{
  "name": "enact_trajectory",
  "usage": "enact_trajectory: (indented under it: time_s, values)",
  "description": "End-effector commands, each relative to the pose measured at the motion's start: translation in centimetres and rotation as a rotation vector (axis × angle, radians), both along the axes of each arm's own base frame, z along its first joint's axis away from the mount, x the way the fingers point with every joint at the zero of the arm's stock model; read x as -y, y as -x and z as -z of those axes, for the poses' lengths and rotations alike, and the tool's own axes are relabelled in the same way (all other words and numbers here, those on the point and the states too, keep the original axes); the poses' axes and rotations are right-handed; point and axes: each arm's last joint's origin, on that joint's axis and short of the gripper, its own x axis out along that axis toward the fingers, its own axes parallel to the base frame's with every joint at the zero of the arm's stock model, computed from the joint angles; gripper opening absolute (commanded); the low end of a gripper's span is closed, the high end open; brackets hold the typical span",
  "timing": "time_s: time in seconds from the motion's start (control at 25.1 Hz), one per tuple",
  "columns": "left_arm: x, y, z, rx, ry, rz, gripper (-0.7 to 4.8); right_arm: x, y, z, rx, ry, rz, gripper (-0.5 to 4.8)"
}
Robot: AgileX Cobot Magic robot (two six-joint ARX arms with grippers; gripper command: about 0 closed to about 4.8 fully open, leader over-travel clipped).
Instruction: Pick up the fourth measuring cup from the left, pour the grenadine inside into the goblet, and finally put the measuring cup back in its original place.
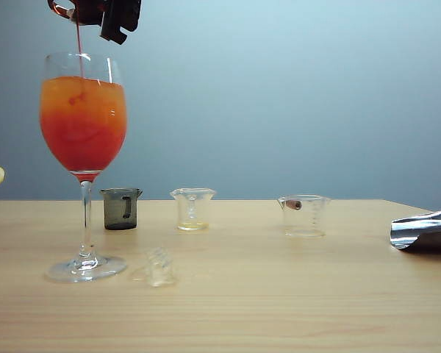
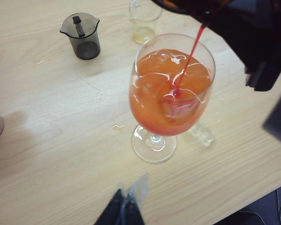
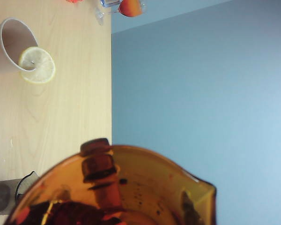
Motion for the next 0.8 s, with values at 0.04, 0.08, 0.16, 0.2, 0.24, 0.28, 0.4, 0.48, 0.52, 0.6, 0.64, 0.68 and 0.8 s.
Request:
enact_trajectory:
  time_s: [0.04, 0.08, 0.16, 0.2, 0.24, 0.28, 0.4, 0.48, 0.52, 0.6, 0.64, 0.68, 0.8]
  values:
    - [-0.11, 0.23, -0.20, 0.015, -0.003, 0.003, -0.05, 0.10, 0.12, -0.84, 0.041, -0.025, -0.003, 1.65]
    - [-0.17, 0.34, -0.19, 0.013, -0.004, 0.003, -0.05, 0.10, 0.12, -0.85, 0.042, -0.025, -0.004, 1.65]
    - [-0.26, 0.52, -0.20, 0.018, -0.010, 0.008, -0.05, 0.09, 0.15, -0.84, 0.053, -0.015, -0.005, 1.66]
    - [-0.25, 0.52, -0.20, 0.018, -0.011, 0.010, -0.05, 0.08, 0.16, -0.84, 0.061, -0.007, -0.005, 1.66]
    - [-0.27, 0.55, -0.20, 0.019, -0.011, 0.009, -0.05, 0.05, 0.21, -0.85, 0.068, -0.001, -0.007, 1.66]
    - [-0.28, 0.58, -0.17, 0.016, -0.014, 0.011, -0.05, 0.01, 0.27, -0.86, 0.081, 0.008, -0.010, 1.66]
    - [-0.29, 0.61, -0.13, 0.019, -0.031, 0.023, -0.05, -0.01, 0.30, -0.97, 0.091, 0.002, -0.011, 1.66]
    - [-0.29, 0.61, -0.12, 0.018, -0.030, 0.023, -0.05, -0.01, 0.30, -1.04, 0.111, 0.011, -0.011, 1.66]
    - [-0.30, 0.62, -0.11, 0.016, -0.031, 0.023, -0.05, -0.01, 0.30, -1.06, 0.120, 0.016, -0.012, 1.66]
    - [-0.31, 0.64, -0.07, 0.012, -0.033, 0.023, -0.05, -0.03, 0.31, -1.05, 0.128, 0.024, -0.020, 1.66]
    - [-0.31, 0.64, -0.08, 0.012, -0.033, 0.023, -0.04, -0.03, 0.32, -1.05, 0.128, 0.024, -0.024, 1.66]
    - [-0.31, 0.64, -0.08, 0.012, -0.033, 0.023, -0.04, -0.03, 0.32, -1.05, 0.130, 0.026, -0.024, 1.65]
    - [-0.31, 0.64, -0.08, 0.012, -0.033, 0.022, -0.04, -0.06, 0.36, -1.05, 0.134, 0.028, -0.029, 1.66]
